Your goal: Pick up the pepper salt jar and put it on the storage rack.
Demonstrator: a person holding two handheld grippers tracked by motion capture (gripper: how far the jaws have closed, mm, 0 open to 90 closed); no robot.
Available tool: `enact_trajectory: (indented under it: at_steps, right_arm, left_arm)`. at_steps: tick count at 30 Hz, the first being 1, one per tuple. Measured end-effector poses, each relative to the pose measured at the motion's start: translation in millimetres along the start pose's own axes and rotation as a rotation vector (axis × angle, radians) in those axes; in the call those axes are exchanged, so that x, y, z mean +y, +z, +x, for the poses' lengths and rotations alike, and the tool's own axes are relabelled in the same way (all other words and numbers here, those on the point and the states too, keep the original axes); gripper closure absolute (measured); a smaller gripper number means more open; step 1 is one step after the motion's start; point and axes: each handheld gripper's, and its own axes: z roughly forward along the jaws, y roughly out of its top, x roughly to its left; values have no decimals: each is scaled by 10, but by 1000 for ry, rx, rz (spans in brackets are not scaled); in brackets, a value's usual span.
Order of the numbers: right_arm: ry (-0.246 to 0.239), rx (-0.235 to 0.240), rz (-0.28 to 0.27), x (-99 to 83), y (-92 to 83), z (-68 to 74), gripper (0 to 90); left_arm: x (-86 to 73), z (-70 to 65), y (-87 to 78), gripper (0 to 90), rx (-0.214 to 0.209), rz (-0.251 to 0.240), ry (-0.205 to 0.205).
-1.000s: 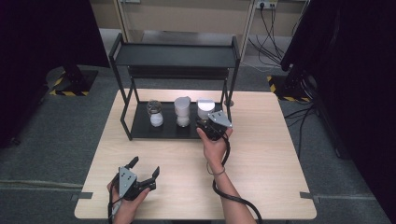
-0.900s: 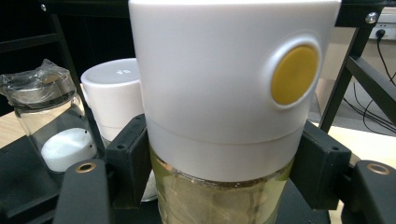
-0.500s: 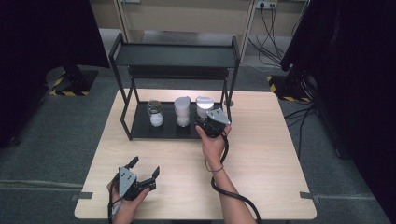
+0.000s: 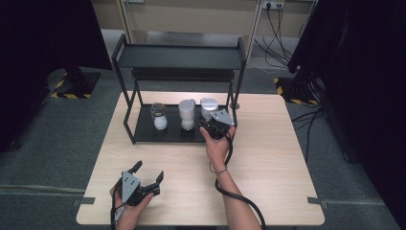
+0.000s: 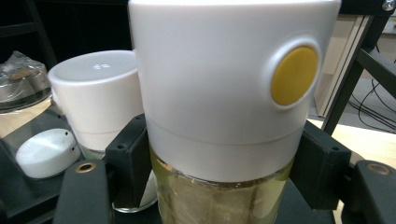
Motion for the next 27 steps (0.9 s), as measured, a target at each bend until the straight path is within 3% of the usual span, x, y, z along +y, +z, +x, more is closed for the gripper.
enact_trajectory:
  at_steps: [27]
  right_arm:
    - [10,-45,50,-117,243,-67,308]
  left_arm:
    - [0,0,-1,111,-1,0,0]
